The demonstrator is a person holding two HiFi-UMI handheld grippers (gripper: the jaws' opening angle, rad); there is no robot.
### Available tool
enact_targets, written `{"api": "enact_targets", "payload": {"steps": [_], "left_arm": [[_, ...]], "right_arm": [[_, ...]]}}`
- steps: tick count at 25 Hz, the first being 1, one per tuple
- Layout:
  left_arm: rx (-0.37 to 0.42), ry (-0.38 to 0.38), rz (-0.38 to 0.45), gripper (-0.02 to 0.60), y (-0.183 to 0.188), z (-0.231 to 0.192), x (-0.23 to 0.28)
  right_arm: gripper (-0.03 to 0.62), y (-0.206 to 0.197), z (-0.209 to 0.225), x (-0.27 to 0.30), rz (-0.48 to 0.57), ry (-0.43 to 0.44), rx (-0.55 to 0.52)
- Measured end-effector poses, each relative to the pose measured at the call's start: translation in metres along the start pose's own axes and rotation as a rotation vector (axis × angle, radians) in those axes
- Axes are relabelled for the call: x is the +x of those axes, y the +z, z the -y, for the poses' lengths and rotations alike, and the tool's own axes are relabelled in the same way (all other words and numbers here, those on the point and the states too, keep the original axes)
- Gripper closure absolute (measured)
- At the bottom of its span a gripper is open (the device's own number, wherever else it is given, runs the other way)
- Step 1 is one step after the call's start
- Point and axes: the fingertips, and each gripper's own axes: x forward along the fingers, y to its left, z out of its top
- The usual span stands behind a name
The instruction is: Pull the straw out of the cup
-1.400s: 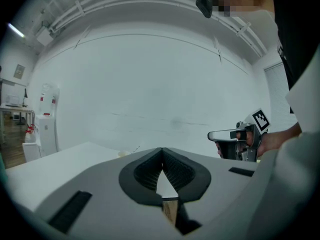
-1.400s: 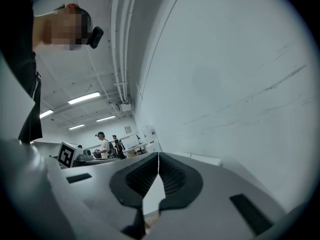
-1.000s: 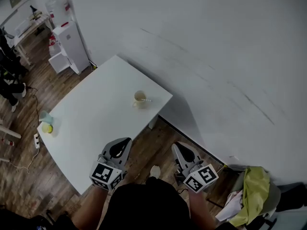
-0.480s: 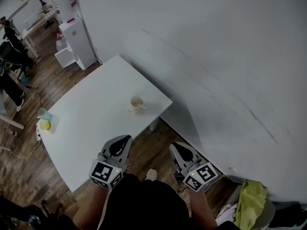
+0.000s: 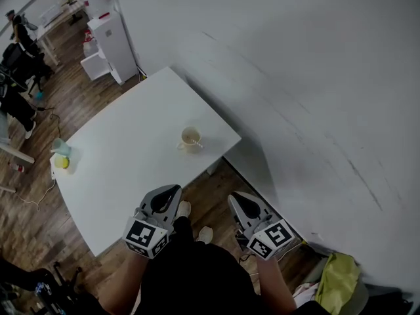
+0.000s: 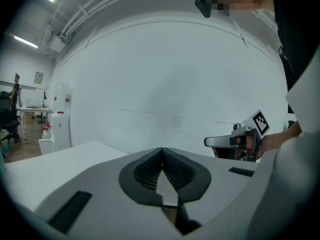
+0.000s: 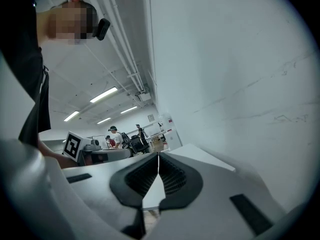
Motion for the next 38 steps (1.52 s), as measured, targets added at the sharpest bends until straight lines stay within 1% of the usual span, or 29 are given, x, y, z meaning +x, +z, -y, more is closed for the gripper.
{"api": "enact_targets", "payload": {"steps": [4, 10, 15, 19, 23, 29, 34, 38], "left_arm": [[-0.003, -0.011, -0.012, 0.568, -0.001, -0.013, 0.012], [0.042, -0.041, -0.037, 0.568, 0.002, -0.034, 0.040], [0.064, -0.050, -0.065, 0.568, -0.004, -0.055, 0.065], [0.091, -0.072, -0.080, 0.568, -0.007, -0.067, 0.084], [0.142, -0.108, -0.104, 0.568, -0.012, -0.072, 0.104], [0.206, -0.171, -0.172, 0.566, -0.031, -0.078, 0.132], [0.305, -0.194, -0.206, 0.563, -0.045, -0.080, 0.150], [0.409, -0.209, -0.240, 0.535, -0.058, -0.079, 0.161]], "right_arm": [[0.571, 0.002, 0.005, 0.015, -0.012, 0.000, 0.006], [0.571, 0.007, 0.019, 0.042, -0.014, -0.025, -0.001], [0.571, 0.005, 0.034, 0.065, -0.013, -0.069, 0.024], [0.571, 0.003, 0.040, 0.084, -0.035, -0.088, -0.001], [0.571, 0.001, 0.052, 0.098, -0.053, -0.124, -0.013], [0.571, -0.004, 0.068, 0.113, -0.086, -0.164, -0.009], [0.571, -0.008, 0.081, 0.116, -0.098, -0.194, 0.012], [0.571, -0.013, 0.089, 0.117, -0.110, -0.209, 0.023]]}}
